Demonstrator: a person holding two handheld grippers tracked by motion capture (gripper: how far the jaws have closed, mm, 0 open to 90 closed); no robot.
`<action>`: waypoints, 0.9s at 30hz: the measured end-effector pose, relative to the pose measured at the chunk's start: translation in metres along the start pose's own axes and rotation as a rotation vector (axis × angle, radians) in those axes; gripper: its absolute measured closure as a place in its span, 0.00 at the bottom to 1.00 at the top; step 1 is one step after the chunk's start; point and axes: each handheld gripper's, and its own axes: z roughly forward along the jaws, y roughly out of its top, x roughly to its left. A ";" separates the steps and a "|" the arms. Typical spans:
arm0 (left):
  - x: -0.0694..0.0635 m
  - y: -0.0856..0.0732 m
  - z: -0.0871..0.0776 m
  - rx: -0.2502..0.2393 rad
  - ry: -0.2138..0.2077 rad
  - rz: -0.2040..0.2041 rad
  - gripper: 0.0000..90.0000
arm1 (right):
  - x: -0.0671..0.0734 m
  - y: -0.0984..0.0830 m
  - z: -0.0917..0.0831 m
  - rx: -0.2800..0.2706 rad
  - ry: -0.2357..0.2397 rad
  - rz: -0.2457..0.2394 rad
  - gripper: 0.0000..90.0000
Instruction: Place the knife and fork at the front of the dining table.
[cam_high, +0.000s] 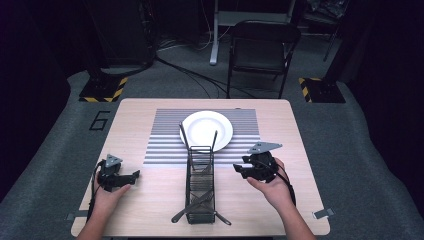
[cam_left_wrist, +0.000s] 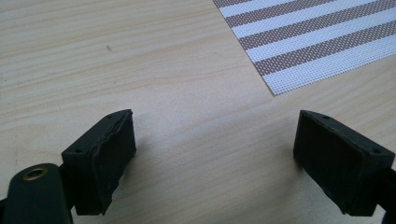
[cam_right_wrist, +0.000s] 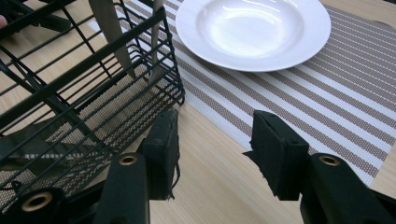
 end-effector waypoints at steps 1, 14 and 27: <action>0.000 0.000 0.000 0.000 0.000 0.000 0.14 | 0.000 0.000 0.000 0.000 0.000 0.000 0.57; 0.000 0.000 0.000 0.000 0.000 0.000 0.14 | 0.005 0.016 0.001 -0.012 0.025 -0.007 0.59; 0.000 0.000 0.000 0.000 0.000 0.000 0.14 | 0.010 0.033 0.004 -0.023 0.032 -0.021 0.61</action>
